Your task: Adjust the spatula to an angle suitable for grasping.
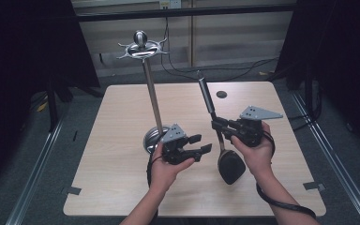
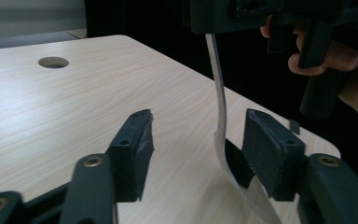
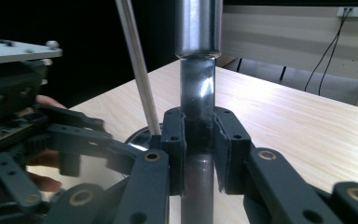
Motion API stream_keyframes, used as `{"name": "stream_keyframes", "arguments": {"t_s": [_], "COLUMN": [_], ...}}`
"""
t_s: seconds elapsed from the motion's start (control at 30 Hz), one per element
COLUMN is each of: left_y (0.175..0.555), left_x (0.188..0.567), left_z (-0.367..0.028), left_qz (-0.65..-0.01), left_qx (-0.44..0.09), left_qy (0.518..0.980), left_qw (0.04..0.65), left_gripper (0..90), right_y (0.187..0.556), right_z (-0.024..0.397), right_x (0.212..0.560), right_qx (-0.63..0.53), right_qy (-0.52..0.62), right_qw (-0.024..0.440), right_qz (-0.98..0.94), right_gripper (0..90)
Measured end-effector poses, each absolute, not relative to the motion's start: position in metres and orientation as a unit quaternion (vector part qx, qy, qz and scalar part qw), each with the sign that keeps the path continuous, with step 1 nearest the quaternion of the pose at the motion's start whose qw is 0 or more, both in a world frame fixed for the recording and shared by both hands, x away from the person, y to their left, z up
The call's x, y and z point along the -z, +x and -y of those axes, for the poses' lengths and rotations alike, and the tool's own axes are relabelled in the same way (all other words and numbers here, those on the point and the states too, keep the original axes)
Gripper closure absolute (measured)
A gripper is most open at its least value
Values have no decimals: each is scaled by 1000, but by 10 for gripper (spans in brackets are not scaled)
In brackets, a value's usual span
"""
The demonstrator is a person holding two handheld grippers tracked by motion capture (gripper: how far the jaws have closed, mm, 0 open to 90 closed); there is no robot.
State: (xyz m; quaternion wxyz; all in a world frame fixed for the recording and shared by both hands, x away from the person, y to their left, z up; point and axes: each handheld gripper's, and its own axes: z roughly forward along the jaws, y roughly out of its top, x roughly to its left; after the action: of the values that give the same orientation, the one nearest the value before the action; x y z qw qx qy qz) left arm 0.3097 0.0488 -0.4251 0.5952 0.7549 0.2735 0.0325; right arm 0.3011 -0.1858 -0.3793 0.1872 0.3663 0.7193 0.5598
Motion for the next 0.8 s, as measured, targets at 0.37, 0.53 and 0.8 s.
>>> {"name": "stream_keyframes", "arguments": {"t_s": [0.37,0.53,0.8], "left_y": [313,315,316], "left_x": [427,426,425], "left_z": [-31,-29,-28], "left_qz": [-287,-299,-316], "left_qx": [-15,-24,-27], "left_qy": [732,720,701], "left_qw": [618,625,639], "left_gripper": [655,741,854], "right_y": [303,302,299], "right_z": [176,171,168], "right_x": [381,379,380], "right_qx": [-569,-574,-585], "right_qy": [372,373,375], "right_qw": [181,184,189], "right_qz": [-711,-706,-694], "right_gripper": [764,763,763]}}
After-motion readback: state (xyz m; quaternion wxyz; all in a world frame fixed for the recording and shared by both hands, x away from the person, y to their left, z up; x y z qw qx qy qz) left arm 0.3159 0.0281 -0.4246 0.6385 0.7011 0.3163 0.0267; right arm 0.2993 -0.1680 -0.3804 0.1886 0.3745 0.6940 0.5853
